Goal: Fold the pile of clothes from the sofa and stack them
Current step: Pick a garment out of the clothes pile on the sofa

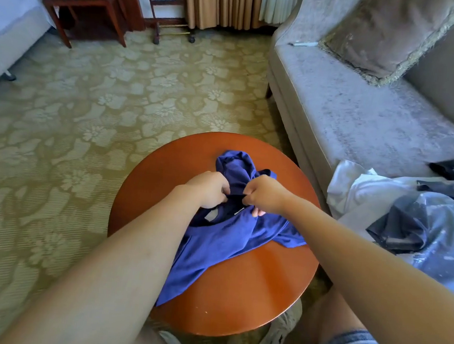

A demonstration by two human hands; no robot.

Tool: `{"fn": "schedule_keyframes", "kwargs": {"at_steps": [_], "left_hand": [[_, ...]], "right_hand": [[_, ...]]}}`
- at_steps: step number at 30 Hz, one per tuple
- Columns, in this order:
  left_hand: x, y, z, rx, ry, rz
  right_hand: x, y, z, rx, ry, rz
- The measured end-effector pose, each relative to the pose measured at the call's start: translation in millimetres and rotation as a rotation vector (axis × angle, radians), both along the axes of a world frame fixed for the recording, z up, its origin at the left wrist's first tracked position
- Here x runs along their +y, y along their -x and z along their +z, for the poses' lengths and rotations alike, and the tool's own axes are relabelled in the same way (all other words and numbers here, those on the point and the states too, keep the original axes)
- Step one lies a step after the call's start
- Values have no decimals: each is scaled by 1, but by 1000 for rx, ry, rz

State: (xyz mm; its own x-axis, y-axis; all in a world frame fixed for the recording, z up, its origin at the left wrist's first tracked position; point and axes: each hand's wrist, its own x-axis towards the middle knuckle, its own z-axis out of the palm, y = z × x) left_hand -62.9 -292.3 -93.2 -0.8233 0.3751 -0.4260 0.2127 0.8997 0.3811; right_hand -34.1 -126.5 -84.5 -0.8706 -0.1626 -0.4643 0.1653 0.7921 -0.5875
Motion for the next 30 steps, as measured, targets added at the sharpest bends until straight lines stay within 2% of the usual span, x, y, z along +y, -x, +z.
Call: {"fn": "schedule_keyframes", "kwargs": {"at_steps": [3, 11, 16, 26, 30], "left_hand": [[-3, 3, 5, 7, -120, 67], [-26, -1, 83, -138, -504, 346], [-34, -23, 133, 135, -708, 575], [-62, -81, 245, 549, -1251, 1016], [-76, -114, 275, 709, -1338, 1111]], "right_hand": [[9, 2, 4, 67, 139, -82], [7, -7, 41, 280, 177, -169], [-2, -31, 75, 372, 169, -158], [-8, -83, 122, 442, 93, -146], [-9, -99, 160, 440, 258, -212]]}}
